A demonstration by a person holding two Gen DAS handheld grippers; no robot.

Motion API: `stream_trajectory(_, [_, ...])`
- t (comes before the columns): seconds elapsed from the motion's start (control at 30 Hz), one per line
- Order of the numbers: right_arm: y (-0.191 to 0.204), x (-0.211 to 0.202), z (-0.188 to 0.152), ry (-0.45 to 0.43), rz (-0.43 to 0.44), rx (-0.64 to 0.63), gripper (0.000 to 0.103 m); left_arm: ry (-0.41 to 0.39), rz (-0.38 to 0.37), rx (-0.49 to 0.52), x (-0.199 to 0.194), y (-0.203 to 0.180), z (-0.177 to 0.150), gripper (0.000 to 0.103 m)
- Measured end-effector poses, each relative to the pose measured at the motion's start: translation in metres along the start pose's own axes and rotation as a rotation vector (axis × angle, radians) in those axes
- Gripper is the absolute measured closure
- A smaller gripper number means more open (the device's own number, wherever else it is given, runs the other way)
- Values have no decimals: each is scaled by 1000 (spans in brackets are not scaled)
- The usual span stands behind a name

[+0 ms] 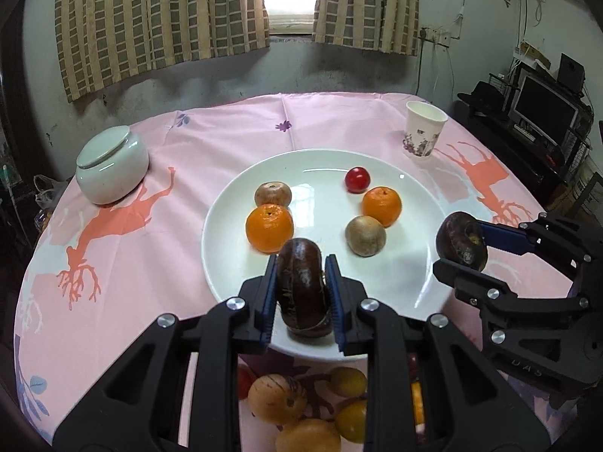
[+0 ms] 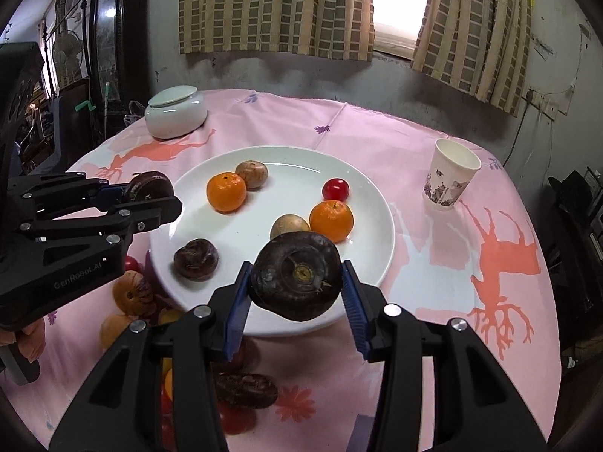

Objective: Organize fruits
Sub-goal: 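Carry both dark fruits onto the white plate and open both tools, then withdraw both open tools from the plate toward the fruit pile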

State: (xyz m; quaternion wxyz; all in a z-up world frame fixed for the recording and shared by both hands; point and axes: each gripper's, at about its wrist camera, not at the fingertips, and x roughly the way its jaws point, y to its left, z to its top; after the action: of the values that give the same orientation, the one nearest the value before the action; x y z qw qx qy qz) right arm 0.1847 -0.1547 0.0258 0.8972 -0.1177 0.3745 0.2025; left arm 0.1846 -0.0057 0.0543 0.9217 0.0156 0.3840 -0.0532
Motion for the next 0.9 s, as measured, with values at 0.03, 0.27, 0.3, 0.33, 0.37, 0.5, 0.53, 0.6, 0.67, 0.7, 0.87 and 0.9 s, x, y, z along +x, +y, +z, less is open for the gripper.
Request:
stream_trajectory(0.03, [-1,8,2,10,-5,3,57,9,7,-9,7,3,2,79])
stream_trajectory(0.27, [-14,45,8,54,-37,46,52,77,40,-105,45,22,12,43])
stream_trajectory(0.3, [-16,46,9,49,-44,57,49,60,50,-122,41,24,12,27])
stream_trajectory(0.33, [-19,44,9,40,-54,70,49,34,63,-131,35,25,11,25])
stream_trajectory(0.37, [-21,41,9,31,-54,81,40,14,70,-129,30,26,10,23])
stream_trajectory(0.5, [-25,23,2,10,-49,88,33,20,76,-110,12,28,5,17])
stream_trajectory(0.53, [-25,18,-1,11,-50,88,33,22,80,-110,6,29,2,15])
stream_trajectory(0.6, [-25,6,-9,15,-34,97,33,24,73,-106,-6,29,-6,11])
stream_trajectory(0.67, [-24,-5,-18,22,-13,111,33,17,56,-99,-19,27,-15,9])
stream_trajectory(0.7, [-23,-11,-23,27,-5,117,33,9,49,-95,-26,25,-21,7])
stream_trajectory(0.87, [-14,-38,-49,33,37,131,33,-19,53,-41,-53,12,-51,6])
stream_trajectory(0.9, [-11,-42,-54,31,49,131,33,-25,65,-26,-57,10,-57,5])
